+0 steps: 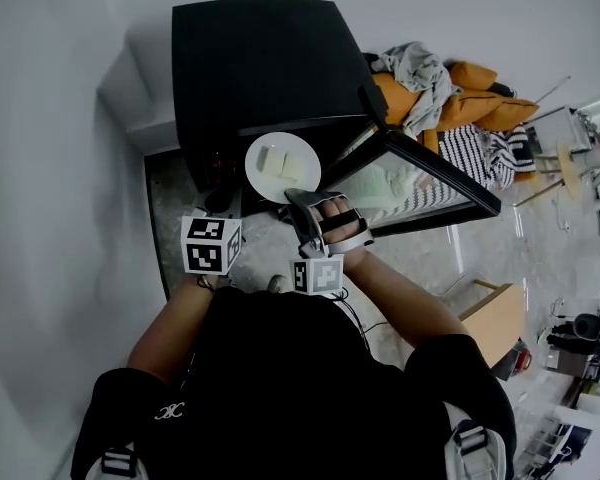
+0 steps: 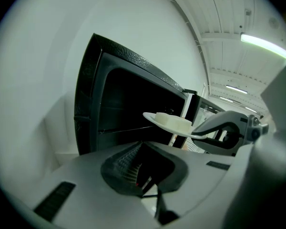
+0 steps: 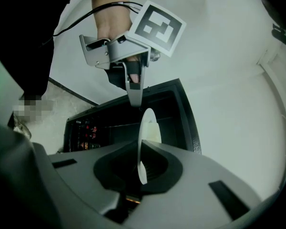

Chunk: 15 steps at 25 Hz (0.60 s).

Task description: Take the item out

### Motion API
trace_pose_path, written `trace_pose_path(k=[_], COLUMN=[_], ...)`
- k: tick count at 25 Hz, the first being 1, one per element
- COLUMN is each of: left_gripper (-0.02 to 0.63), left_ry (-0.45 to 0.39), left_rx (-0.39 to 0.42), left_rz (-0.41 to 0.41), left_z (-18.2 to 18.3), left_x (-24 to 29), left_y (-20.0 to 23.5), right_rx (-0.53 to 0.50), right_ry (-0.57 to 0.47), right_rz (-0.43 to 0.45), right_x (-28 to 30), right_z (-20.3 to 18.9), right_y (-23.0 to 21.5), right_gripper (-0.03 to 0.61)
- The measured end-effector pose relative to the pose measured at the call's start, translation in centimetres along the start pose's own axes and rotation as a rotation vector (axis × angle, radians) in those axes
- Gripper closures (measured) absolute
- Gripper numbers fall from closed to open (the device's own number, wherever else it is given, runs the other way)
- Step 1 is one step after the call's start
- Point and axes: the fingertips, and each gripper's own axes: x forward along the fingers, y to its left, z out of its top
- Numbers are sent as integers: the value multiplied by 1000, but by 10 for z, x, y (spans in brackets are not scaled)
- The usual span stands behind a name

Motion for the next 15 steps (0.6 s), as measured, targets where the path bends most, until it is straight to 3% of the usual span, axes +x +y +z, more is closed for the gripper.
trace_pose_path(k=[15], left_gripper=[605], left_ry=[6], left_rx=[-34], left_rz=[99], left_z=[-24], left_x=[-10], left_y=[-51], right_rx=[11], right_ry=[-120], right_rz=[6], right_x=[-41], right_z=[-30], right_y=[6], right_gripper=[558])
